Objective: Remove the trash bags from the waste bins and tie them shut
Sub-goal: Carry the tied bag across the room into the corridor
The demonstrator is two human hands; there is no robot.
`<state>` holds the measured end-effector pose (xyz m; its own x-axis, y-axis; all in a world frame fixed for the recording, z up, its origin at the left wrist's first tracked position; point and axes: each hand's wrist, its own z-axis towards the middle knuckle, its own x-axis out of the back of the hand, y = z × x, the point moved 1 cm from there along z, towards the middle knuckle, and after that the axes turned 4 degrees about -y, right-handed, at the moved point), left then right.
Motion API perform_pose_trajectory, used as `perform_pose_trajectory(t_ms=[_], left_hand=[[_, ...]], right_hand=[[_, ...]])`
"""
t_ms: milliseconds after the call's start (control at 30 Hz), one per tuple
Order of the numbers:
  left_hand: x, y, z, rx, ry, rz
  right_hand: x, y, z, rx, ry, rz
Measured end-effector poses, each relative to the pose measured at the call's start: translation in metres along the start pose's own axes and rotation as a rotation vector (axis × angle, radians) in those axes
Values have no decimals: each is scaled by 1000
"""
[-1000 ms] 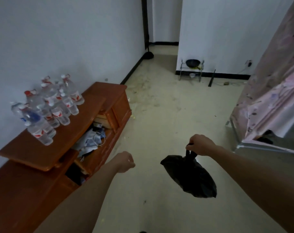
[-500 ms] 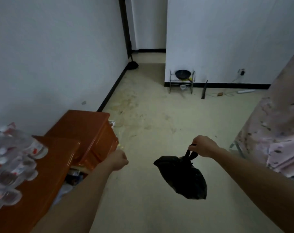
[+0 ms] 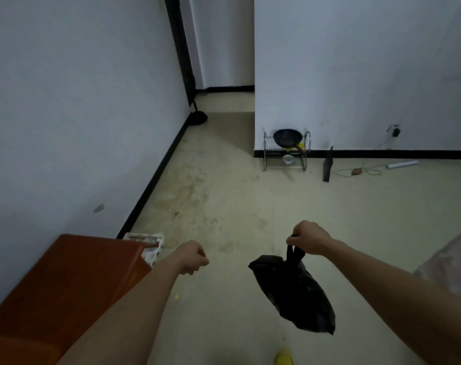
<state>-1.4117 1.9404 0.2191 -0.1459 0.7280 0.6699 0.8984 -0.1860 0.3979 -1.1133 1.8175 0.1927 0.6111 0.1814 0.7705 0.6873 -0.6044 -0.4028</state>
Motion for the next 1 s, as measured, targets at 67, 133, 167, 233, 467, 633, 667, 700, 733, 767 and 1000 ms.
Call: perform_pose_trajectory(t_ms=[67,133,167,233,467,633,667,700,733,767,1000], left_hand=[[37,25,44,-3,51,-37],[68,44,82,-17,90,-87],[82,51,96,-16,77,-101],[109,57,134,-8,48,-113],[211,45,289,98,-9,-118],[335,48,417,85,-4,-102],[357,52,431,71,23,-93],[382,56,451,57,58,-88],[410,61,476,45,78,-84],[430,67,494,34,72,-75],[546,94,651,5,51,-70]], right_hand=[[35,-11,56,0,-12,-15],[67,-24,102,2,-28,-43],[80,-30,123,2,-39,-53],[103,-48,172,16,-44,-70],[162,-112,357,47,-34,-111],[221,-167,501,-17,-5,-88],[234,-179,517,-21,12,-90],[248,-192,538,-12,22,-89],[263,-207,564,-4,28,-92],[273,-219,585,3,21,-98],[325,-299,753,45,-39,-72]])
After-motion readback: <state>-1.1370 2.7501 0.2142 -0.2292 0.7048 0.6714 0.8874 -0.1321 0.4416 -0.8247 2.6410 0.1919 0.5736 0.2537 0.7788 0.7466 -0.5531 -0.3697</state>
